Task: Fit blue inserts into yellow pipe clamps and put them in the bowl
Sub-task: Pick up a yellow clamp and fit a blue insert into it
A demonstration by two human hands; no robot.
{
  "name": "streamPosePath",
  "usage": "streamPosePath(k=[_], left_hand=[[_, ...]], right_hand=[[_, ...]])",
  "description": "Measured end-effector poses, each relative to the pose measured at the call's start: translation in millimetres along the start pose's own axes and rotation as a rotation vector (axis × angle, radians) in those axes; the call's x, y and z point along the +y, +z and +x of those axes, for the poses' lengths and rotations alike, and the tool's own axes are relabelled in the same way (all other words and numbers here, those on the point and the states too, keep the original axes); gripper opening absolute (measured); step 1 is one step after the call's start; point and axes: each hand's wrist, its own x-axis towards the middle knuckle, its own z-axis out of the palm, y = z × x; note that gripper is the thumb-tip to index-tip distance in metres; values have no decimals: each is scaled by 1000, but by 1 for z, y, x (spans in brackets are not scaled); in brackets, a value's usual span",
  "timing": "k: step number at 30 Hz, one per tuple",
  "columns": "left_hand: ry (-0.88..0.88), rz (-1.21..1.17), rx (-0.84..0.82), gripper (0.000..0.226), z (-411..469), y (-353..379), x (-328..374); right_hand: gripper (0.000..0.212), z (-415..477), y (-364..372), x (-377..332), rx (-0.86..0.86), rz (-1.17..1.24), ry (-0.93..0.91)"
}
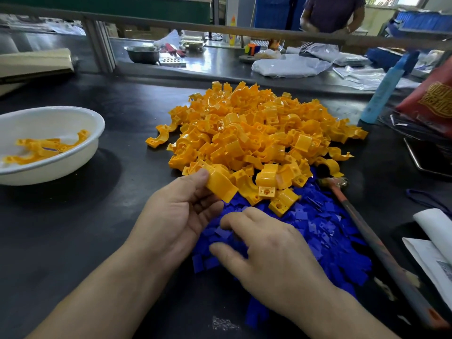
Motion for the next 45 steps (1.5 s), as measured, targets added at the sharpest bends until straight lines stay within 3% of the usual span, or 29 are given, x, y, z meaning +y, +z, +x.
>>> streamPosePath(k=[5,11,16,19,24,30,33,40,45], left_hand=[[94,164,88,34,2,-5,3],[47,262,60,33,-1,-2,-1],[38,301,63,10,1,-6,-2],[37,341,39,10,0,-7,-3],[44,441,3,33,-1,-8,-5],[32,500,-99,46,-9,-3,-7],[39,495,-136,46,-11,-1,-6],[43,479,-226,40,-15,0,-8],[43,470,-262,32,-17,2,-10]], right_hand=[[54,1,15,-9,-209,-236,-34],[16,4,20,0,-209,-309,-27],[12,4,26,4,-167,-301,-41],[9,5,21,13,-85,-162,-9],[10,9,-6,25,162,367,244],[29,12,-9,25,187,1048,357],[18,12,-10,28,196,1068,349],[7,10,-10,27,199,790,235],[17,9,-6,29,207,864,245]])
